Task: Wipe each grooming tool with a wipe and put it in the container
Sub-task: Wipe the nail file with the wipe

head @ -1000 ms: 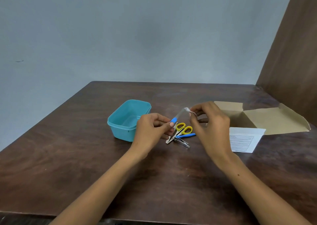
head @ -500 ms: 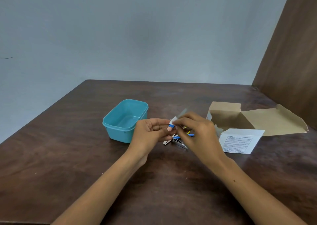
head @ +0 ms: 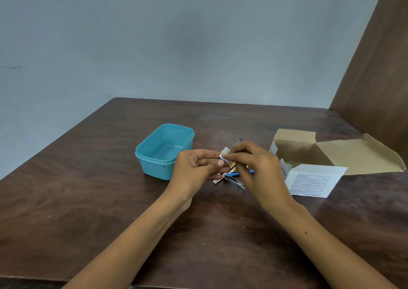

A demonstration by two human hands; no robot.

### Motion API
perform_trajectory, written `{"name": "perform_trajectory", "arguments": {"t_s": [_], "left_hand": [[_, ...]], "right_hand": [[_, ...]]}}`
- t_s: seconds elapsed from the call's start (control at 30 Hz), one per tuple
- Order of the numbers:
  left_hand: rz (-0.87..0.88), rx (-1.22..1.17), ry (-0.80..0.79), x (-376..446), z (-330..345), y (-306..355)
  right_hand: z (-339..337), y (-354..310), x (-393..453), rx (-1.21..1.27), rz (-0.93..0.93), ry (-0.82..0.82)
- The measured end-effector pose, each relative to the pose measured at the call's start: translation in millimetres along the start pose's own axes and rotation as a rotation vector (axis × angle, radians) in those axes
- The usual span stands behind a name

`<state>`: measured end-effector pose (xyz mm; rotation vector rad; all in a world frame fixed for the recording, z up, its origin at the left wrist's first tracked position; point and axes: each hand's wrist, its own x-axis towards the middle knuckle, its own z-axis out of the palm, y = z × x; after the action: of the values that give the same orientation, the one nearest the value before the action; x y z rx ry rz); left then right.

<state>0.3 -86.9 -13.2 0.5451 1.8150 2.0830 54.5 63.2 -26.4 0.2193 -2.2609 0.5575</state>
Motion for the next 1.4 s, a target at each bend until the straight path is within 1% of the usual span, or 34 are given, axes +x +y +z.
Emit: {"name": "perform_trajectory", "arguments": {"t_s": [0.1, 0.2, 0.4, 0.53, 0.63, 0.7, 0.77, 0.87, 1.0, 1.1, 1.2, 1.3, 1.4], "left_hand": [[0.010, 0.026, -0.013, -1.0, 0.9, 1.1], [0.023, 0.080, -0.017, -0.4, 0.3, 1.9], [0.010, 0.120, -0.059, -1.7, -1.4, 4.0], [0.011, 0.085, -0.103, -2.0, -3.1, 6.3], [0.044, 0.070, -0.095, -2.5, -3.1, 9.2], [0.076, 0.097, -0.054, -1.9, -1.9, 8.1], [0.106, 0.175, -0.006, -0.5, -0.8, 5.0], [0.179, 0.307, 0.005, 2.7, -0.3, -0.9], [0.232, 0.385, -0.007, 5.7, 1.4, -5.2], [0.237, 0.361, -0.033, 5.5, 3.2, -4.8], [0.226, 0.357, -0.054, 4.6, 4.4, -3.9], [0.240, 0.406, -0.050, 5.1, 4.5, -4.5], [0.272, 0.507, -0.041, 6.4, 3.4, -4.6]], "right_hand": [[-2.5, 1.1, 1.7, -0.024, 0.020, 0.013], [-3.5, 0.2, 0.1, -0.037, -0.010, -0.009], [-7.0, -1.9, 1.6, -0.284, -0.109, -0.036], [-11.2, 1.1, 3.1, -0.279, -0.141, 0.023], [-11.5, 0.9, 3.6, -0.129, -0.024, 0.065], [-13.1, -2.2, 5.7, 0.073, 0.118, 0.092], [-15.8, -7.6, 9.0, 0.299, 0.274, 0.116], [-18.3, -14.3, 11.4, 0.609, 0.459, 0.112], [-20.9, -18.0, 12.4, 0.858, 0.670, 0.072], [-23.0, -19.6, 13.2, 0.947, 0.758, 0.061], [-25.1, -19.5, 15.0, 0.990, 0.807, 0.101], [-26.2, -18.0, 16.9, 0.999, 0.847, 0.171], [-24.0, -17.6, 15.2, 0.954, 0.843, 0.157]]}}
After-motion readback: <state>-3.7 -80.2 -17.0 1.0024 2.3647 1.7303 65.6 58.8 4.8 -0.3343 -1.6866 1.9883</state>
